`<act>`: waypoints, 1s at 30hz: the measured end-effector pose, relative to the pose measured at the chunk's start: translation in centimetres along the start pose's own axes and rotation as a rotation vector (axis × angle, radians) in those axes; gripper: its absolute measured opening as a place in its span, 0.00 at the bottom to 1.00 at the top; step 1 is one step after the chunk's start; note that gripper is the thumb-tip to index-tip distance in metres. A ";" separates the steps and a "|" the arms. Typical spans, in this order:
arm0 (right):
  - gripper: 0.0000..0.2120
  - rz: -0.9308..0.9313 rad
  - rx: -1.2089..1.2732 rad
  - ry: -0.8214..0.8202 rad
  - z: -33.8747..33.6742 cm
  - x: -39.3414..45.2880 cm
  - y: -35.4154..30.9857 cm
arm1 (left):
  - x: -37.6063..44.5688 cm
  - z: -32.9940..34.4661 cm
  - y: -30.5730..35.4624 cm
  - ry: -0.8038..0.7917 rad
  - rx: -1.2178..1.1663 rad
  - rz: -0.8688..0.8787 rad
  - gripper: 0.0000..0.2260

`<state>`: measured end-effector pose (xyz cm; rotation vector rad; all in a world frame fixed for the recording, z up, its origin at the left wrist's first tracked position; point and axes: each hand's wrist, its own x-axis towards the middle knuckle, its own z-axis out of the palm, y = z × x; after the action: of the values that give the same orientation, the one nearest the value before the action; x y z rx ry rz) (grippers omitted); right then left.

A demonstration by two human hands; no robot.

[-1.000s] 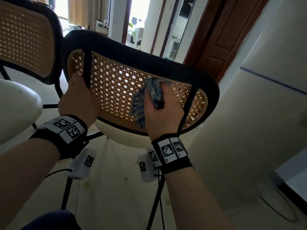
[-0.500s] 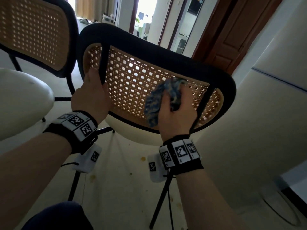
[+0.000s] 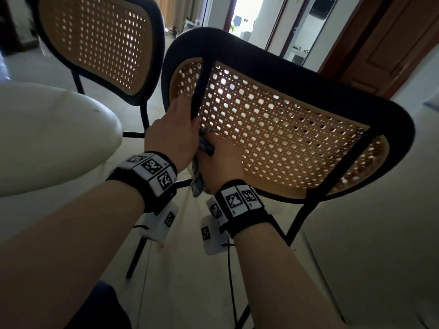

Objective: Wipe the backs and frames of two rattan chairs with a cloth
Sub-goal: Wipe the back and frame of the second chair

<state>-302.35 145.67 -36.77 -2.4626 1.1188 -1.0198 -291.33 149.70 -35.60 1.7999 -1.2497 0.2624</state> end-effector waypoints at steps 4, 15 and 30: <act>0.08 0.064 -0.061 -0.040 -0.2 0.1 -0.2 | -0.1 0.6 -0.1 0.020 -0.011 0.015 0.16; 0.11 0.168 -0.207 -0.122 -4.8 -2.9 2.9 | -0.2 1.0 -0.1 0.021 -0.028 -0.056 0.17; 0.05 0.252 -0.680 -0.425 -8.7 -2.9 2.4 | 0.1 0.1 0.1 -0.067 -0.093 -0.064 0.17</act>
<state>-310.99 146.72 -33.11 -2.7072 1.7565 -0.0106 -291.36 149.55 -35.57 1.7772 -1.2282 0.1068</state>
